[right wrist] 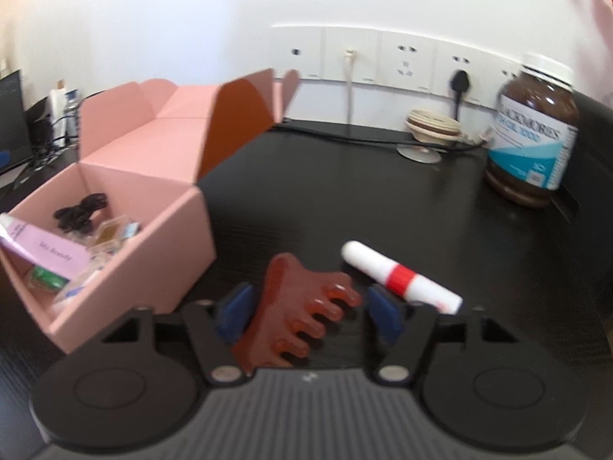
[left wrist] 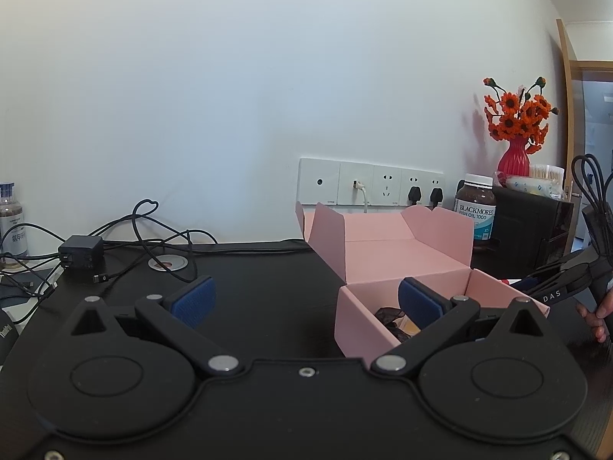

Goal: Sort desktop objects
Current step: 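Close the right tool on the red-brown comb and lift it, then carry the comb with the right tool over the pink box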

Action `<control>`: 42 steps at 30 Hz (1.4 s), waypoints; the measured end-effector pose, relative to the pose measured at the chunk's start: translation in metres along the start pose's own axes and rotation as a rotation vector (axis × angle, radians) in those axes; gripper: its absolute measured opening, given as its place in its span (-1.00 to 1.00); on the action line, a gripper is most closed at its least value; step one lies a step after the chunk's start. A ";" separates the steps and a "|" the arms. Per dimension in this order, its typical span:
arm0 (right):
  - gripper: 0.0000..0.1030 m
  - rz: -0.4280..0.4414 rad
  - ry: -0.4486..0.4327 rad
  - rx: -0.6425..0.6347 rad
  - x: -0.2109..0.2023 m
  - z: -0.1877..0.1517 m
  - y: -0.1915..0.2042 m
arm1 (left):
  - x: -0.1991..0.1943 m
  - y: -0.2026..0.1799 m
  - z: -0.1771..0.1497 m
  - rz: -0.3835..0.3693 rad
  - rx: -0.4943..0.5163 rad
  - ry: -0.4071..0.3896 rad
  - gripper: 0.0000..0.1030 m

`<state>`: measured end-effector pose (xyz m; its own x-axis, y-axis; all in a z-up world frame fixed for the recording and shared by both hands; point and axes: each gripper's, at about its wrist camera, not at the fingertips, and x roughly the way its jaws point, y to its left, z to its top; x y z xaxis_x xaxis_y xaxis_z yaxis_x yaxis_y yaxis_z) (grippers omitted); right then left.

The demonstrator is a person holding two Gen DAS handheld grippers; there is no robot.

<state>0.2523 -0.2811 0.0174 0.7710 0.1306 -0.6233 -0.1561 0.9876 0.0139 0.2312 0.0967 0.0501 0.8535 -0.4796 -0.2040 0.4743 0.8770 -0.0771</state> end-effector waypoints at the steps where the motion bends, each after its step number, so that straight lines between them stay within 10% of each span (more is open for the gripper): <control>1: 0.09 0.004 0.001 -0.003 0.000 0.000 0.001 | 0.000 0.000 0.000 -0.001 -0.001 0.000 1.00; 42: -0.05 -0.074 -0.341 -0.099 -0.059 0.016 0.035 | 0.000 0.002 0.000 -0.008 -0.008 0.004 1.00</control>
<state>0.2112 -0.2533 0.0669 0.9416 0.0967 -0.3227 -0.1381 0.9845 -0.1079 0.2324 0.0983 0.0499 0.8485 -0.4868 -0.2074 0.4797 0.8731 -0.0871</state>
